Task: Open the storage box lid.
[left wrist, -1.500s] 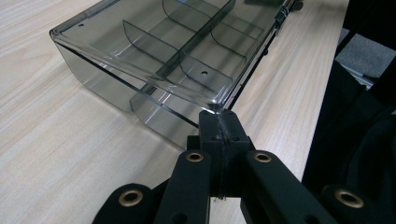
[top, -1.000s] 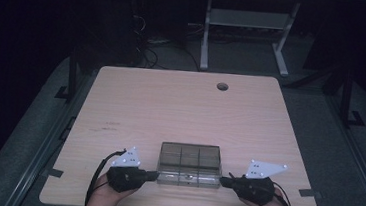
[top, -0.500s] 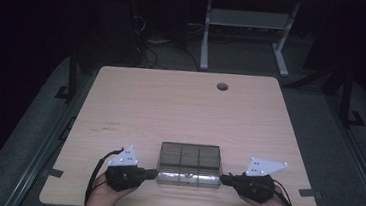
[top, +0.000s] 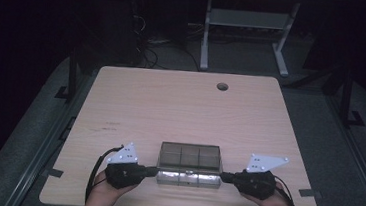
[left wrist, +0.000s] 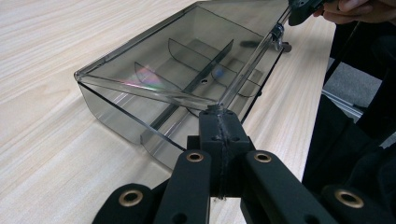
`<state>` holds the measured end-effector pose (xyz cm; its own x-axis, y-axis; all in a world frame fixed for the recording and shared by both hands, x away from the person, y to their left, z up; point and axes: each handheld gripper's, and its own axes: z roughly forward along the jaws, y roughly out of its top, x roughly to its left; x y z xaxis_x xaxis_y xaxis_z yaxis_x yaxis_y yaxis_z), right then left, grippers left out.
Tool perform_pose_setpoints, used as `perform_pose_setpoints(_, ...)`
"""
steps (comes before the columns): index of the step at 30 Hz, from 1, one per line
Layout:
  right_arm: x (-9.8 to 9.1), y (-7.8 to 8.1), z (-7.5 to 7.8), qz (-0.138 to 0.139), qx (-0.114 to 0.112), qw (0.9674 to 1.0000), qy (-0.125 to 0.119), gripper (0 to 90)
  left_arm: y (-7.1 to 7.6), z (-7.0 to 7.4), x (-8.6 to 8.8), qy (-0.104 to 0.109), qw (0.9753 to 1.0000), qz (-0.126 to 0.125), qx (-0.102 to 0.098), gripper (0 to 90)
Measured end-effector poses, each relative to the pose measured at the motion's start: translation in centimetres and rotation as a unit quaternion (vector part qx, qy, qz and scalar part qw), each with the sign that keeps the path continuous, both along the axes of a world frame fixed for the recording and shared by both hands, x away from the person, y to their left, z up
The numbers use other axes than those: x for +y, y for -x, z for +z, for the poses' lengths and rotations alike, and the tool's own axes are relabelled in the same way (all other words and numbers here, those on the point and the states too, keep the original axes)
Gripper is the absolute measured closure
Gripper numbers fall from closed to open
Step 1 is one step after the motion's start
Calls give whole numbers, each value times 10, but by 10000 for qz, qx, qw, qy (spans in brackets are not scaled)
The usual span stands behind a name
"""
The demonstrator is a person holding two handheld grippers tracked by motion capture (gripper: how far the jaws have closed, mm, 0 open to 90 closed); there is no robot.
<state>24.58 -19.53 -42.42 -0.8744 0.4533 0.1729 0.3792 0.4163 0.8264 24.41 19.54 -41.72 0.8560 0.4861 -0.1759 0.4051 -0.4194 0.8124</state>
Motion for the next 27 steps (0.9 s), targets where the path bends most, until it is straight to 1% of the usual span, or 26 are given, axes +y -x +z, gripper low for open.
perform_pose_setpoints(4,0,-1,0,-3,5,10000,-34,900,-1,1,0,36,10000,3,-14,900)
perform_pose_setpoints(8,0,-2,1,-8,-44,9999,-146,900,-3,4,0,105,9999,16,-59,900)
perform_pose_setpoints(15,0,-4,5,-11,-53,9996,-291,900,-4,9,0,116,9998,-5,-151,900)
perform_pose_setpoints(17,-1,-4,6,-19,-58,9994,-338,900,-4,10,0,150,9998,10,-151,900)
perform_pose_setpoints(19,-1,-4,7,-31,-57,9994,-343,900,-4,11,-1,138,9997,-7,-180,900)
perform_pose_setpoints(27,-2,-6,10,-53,-102,9988,-482,900,-4,14,-1,207,9994,14,-267,900)
